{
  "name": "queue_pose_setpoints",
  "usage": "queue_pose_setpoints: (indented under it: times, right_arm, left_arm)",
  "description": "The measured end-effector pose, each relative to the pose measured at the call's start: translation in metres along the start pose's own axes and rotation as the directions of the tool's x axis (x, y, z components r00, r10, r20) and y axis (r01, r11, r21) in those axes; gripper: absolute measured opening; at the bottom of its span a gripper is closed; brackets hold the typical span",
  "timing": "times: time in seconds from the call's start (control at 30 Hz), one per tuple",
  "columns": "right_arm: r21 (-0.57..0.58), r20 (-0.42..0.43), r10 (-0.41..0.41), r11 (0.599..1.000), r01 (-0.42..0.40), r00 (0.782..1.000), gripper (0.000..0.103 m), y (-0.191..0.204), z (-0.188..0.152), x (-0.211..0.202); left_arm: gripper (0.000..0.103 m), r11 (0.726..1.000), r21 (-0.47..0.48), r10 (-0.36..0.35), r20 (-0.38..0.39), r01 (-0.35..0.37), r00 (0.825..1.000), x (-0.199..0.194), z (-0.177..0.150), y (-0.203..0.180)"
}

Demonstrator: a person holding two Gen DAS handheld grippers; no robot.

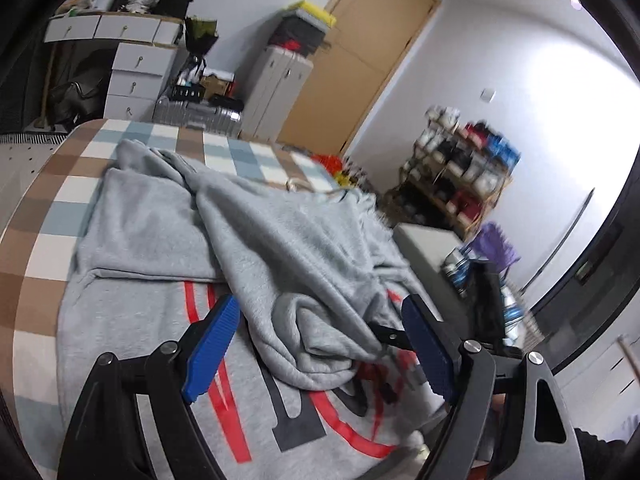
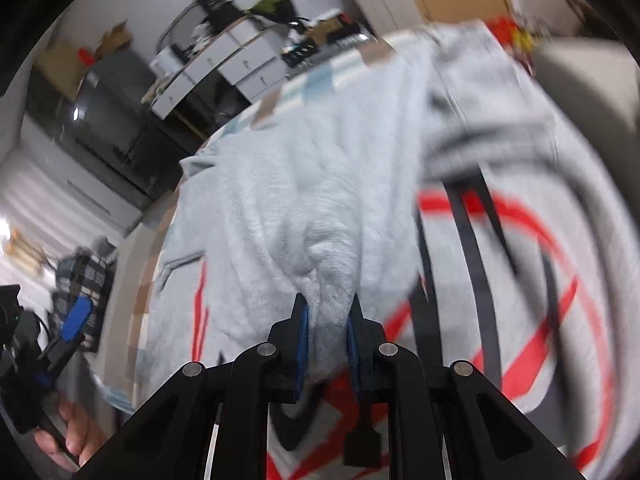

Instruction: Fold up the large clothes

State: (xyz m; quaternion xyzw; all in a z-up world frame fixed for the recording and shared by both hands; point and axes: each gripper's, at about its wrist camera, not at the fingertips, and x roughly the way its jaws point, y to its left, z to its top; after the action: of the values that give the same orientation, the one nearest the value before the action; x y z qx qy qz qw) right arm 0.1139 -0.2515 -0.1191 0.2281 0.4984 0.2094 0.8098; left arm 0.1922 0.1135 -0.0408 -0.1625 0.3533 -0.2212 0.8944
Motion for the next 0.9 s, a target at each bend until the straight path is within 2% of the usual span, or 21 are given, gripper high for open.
queue_pose_setpoints:
  times: [0.07,0.1,0.2,0.27,0.3,0.33,0.43,0.5,0.53,0.6,0.67,0.73,0.77,0.8,0.9]
  right_arm:
    - [0.01,0.007,0.024,1.0,-0.025,1.0,0.021,-0.003,-0.001,0.0]
    - [-0.016,0.0,0.011,1.0,-0.011,1.0,0.021,0.001,-0.001,-0.002]
    - [-0.187,-0.018,-0.074,0.98,0.069,0.997,0.023,0.03,-0.004,-0.005]
    - [-0.241,-0.033,-0.073,0.969,0.063,0.997,0.032,0.038,-0.004,-0.012]
    - [-0.238,-0.046,-0.036,0.971,0.024,0.998,0.035,0.036,-0.002,-0.021]
    - [-0.213,-0.04,0.019,0.977,-0.027,0.999,0.044,0.032,0.001,-0.033]
    - [-0.143,0.069,0.137,0.982,-0.127,0.988,0.073,0.015,-0.001,-0.077]
    - [-0.141,0.131,0.185,0.976,-0.166,0.974,0.076,0.008,-0.006,-0.101]
    - [-0.139,0.15,0.191,0.975,-0.171,0.97,0.077,0.005,-0.01,-0.109]
    - [-0.123,0.173,0.197,0.976,-0.177,0.965,0.082,0.0,-0.016,-0.116]
    - [-0.097,0.176,0.204,0.977,-0.189,0.963,0.084,-0.004,-0.019,-0.116]
    - [-0.081,0.158,0.207,0.977,-0.196,0.966,0.084,-0.005,-0.021,-0.111]
    - [-0.075,0.147,0.199,0.979,-0.19,0.969,0.084,-0.005,-0.02,-0.107]
    - [-0.074,0.141,0.194,0.98,-0.185,0.971,0.084,-0.003,-0.016,-0.106]
    - [-0.091,0.13,0.154,0.986,-0.143,0.98,0.084,0.0,-0.009,-0.103]
  left_arm:
    - [0.08,1.0,-0.022,0.005,-0.042,-0.006,0.999,0.014,-0.002,0.002]
    - [0.08,0.999,-0.038,0.003,-0.062,-0.006,0.998,0.019,-0.002,0.002]
    - [0.08,0.995,-0.098,-0.017,-0.119,0.005,0.993,0.035,0.003,0.009]
    - [0.08,0.992,-0.125,-0.028,-0.119,0.013,0.993,0.037,0.012,0.009]
    - [0.08,0.99,-0.136,-0.064,-0.117,0.048,0.991,0.038,0.016,0.009]
    - [0.08,0.985,-0.149,-0.099,-0.111,0.081,0.989,0.038,0.019,0.008]
    - [0.08,0.963,-0.187,-0.218,-0.103,0.196,0.971,0.046,0.025,0.001]
    - [0.08,0.938,-0.206,-0.306,-0.123,0.277,0.944,0.059,0.028,-0.007]
    - [0.08,0.933,-0.216,-0.322,-0.145,0.287,0.936,0.069,0.03,-0.011]
    - [0.08,0.944,-0.206,-0.301,-0.225,0.257,0.927,0.09,0.028,-0.017]
    - [0.079,0.964,-0.198,-0.23,-0.294,0.176,0.928,0.109,0.017,-0.013]
    - [0.079,0.976,-0.201,-0.16,-0.366,0.09,0.917,0.123,-0.002,0.0]
    - [0.078,0.972,-0.215,-0.168,-0.365,0.092,0.916,0.123,-0.009,0.008]
    - [0.078,0.965,-0.226,-0.203,-0.332,0.131,0.921,0.115,-0.011,0.012]
    - [0.079,0.954,-0.274,-0.21,-0.328,0.12,0.921,0.087,-0.004,0.022]
